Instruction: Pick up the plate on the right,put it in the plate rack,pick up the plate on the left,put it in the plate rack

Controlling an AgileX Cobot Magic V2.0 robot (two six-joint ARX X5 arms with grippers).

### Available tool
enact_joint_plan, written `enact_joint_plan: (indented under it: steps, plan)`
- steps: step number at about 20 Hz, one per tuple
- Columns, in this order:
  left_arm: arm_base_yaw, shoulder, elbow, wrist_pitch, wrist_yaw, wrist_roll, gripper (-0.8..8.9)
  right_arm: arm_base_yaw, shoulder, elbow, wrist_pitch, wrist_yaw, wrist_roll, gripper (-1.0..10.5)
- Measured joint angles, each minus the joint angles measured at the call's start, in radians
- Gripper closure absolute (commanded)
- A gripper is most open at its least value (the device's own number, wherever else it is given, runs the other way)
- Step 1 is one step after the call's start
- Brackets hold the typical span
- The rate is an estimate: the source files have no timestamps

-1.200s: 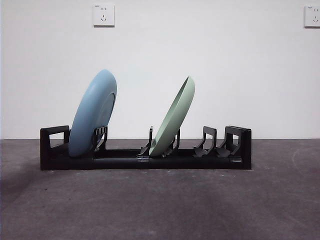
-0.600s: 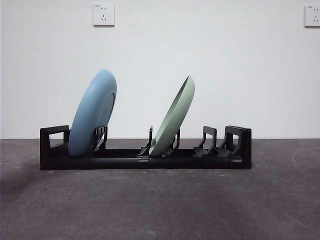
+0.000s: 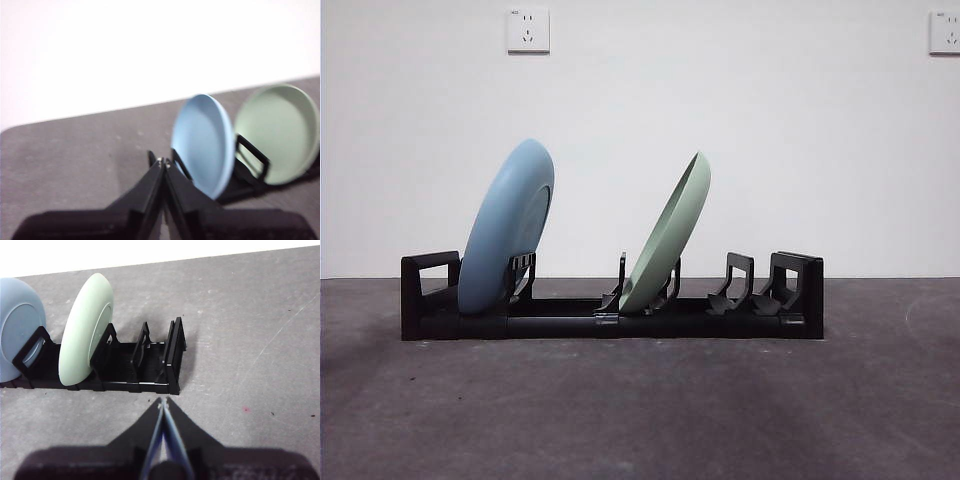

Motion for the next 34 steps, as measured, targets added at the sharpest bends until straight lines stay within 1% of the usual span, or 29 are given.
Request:
enact_joint_plan:
  steps: [2,5,8,10,12,34]
  plan:
    - [0.089,-0.077,-0.119,0.080,0.082,0.000,8.17,0.000,0.000,0.000,0.000,0.000,0.000,9.4]
    - [0.163,-0.132,-0.269,0.112,0.095,0.000,8.17,0.000,0.000,0.000,0.000,0.000,0.000,9.4]
    - [0.189,-0.152,-0.368,0.126,0.095,0.009,8.17,0.000,0.000,0.000,0.000,0.000,0.000,9.4]
    - [0.190,-0.172,-0.421,0.159,0.096,0.017,8.17,0.000,0.000,0.000,0.000,0.000,0.000,9.4]
    - [0.190,-0.194,-0.455,0.159,0.095,0.021,8.17,0.000,0.000,0.000,0.000,0.000,0.000,9.4]
    - [0.190,-0.200,-0.474,0.168,0.093,0.026,8.17,0.000,0.000,0.000,0.000,0.000,0.000,9.4]
